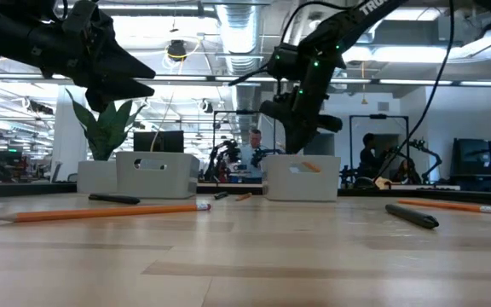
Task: Sort pens & pencils
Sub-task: Put the orange pencil into the right gray bin
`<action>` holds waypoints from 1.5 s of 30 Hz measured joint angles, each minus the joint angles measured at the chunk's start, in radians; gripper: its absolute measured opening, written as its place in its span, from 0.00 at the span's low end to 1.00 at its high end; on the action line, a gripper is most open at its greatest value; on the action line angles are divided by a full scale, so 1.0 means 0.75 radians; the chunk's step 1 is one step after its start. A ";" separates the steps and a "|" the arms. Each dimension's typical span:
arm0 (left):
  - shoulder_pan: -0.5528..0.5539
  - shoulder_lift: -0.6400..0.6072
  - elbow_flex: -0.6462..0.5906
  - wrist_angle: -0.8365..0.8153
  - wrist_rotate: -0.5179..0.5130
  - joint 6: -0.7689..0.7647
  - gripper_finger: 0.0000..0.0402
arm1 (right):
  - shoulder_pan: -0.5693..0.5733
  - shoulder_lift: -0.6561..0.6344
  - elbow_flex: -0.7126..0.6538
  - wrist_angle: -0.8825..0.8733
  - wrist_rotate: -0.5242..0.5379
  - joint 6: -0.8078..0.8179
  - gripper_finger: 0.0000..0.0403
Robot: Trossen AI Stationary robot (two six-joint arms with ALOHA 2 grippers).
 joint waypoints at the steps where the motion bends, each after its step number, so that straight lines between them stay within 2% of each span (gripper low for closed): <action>1: 0.000 0.000 0.000 0.000 0.000 0.000 0.51 | 0.000 0.000 0.000 -0.002 0.000 0.009 0.16; 15: 0.000 0.000 0.000 0.001 0.001 -0.014 0.51 | -0.007 0.000 0.000 -0.011 0.000 0.018 0.26; 22: 0.000 0.000 0.000 0.001 0.001 -0.015 0.51 | -0.008 -0.029 0.002 -0.119 0.006 0.017 0.33; 33: 0.000 0.000 0.000 -0.012 -0.005 -0.020 0.51 | -0.014 -0.335 0.001 -0.321 0.075 0.008 0.41; 37: 0.000 0.000 0.000 -0.018 -0.008 -0.021 0.51 | -0.003 -0.449 0.001 -0.473 0.083 0.008 0.42; 41: 0.000 0.000 0.000 -0.018 -0.008 -0.021 0.51 | 0.025 -0.534 0.001 -0.652 0.189 0.068 0.44; 45: 0.000 0.000 0.000 -0.019 -0.008 -0.021 0.51 | 0.056 -0.587 0.001 -0.820 0.219 0.134 0.46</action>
